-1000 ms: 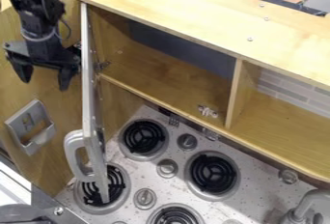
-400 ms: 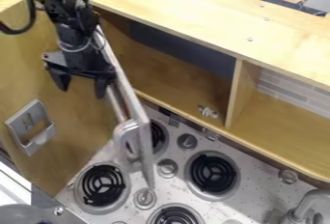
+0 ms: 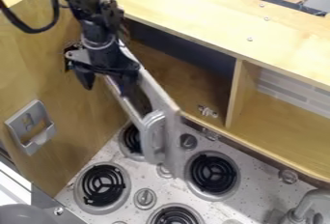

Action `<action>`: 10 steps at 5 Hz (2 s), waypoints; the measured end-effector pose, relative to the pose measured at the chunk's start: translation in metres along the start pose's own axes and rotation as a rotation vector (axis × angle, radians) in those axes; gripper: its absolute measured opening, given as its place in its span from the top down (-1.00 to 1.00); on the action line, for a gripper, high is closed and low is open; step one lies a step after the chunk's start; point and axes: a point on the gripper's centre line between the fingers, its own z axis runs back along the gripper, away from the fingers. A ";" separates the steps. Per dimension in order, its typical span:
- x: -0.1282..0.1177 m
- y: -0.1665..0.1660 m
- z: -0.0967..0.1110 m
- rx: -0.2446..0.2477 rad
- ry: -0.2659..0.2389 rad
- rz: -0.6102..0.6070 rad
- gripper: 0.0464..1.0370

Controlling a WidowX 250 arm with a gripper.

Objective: Close microwave

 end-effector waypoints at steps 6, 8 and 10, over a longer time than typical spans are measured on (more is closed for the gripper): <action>0.061 -0.076 -0.024 -0.063 -0.085 0.073 -0.92; 0.062 -0.075 -0.023 -0.056 -0.072 0.078 -0.92; 0.066 -0.042 0.009 0.011 -0.174 0.077 -0.92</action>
